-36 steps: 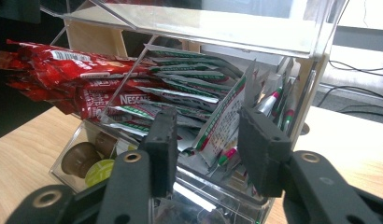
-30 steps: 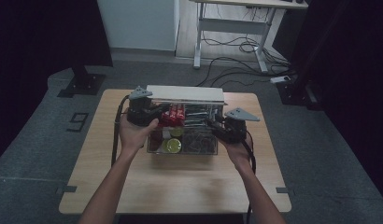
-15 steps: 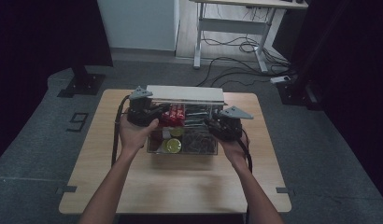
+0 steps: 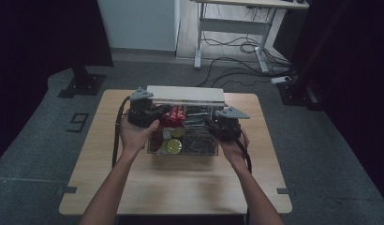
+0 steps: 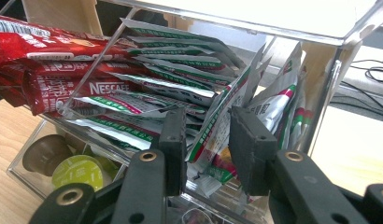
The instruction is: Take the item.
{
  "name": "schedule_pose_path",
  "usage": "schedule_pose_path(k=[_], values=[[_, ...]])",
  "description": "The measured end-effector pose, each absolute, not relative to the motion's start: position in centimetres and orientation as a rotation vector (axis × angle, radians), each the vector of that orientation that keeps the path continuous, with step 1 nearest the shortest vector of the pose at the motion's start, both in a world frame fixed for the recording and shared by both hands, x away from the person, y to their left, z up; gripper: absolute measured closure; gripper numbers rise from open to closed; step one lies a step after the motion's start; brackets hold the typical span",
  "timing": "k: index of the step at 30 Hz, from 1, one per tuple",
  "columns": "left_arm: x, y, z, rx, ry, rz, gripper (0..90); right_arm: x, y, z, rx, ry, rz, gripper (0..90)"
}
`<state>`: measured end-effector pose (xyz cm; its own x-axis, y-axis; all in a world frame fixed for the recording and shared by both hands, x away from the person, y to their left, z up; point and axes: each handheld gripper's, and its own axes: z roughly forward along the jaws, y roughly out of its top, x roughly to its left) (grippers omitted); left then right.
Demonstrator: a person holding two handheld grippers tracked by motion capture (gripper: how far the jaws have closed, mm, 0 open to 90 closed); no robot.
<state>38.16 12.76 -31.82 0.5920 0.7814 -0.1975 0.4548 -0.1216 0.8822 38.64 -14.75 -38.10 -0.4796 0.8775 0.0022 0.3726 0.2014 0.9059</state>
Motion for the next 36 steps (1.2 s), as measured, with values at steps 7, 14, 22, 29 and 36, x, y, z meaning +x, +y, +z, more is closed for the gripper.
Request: schedule_pose_path(k=[7,14,22,29,36], values=[[38.1,12.9,-31.9,1.759,1.020,0.381,90.0,38.7,-14.7,-38.2,1.157,1.964,1.216,82.5],[38.1,12.9,-32.0,1.761,1.019,0.382,90.0,38.2,-15.7,-38.1,1.162,1.956,1.284,88.5],[38.2,12.7,-32.0,1.758,1.020,0.381,90.0,36.2,-17.3,-37.8,1.127,1.891,1.384,89.1],[38.2,12.7,-32.0,1.753,1.021,0.372,89.9,34.8,-18.1,-37.2,1.088,1.851,1.429,89.2],[38.2,12.6,-32.1,1.756,1.020,0.374,89.8,34.1,-18.9,-37.2,1.084,1.834,1.459,89.2]])
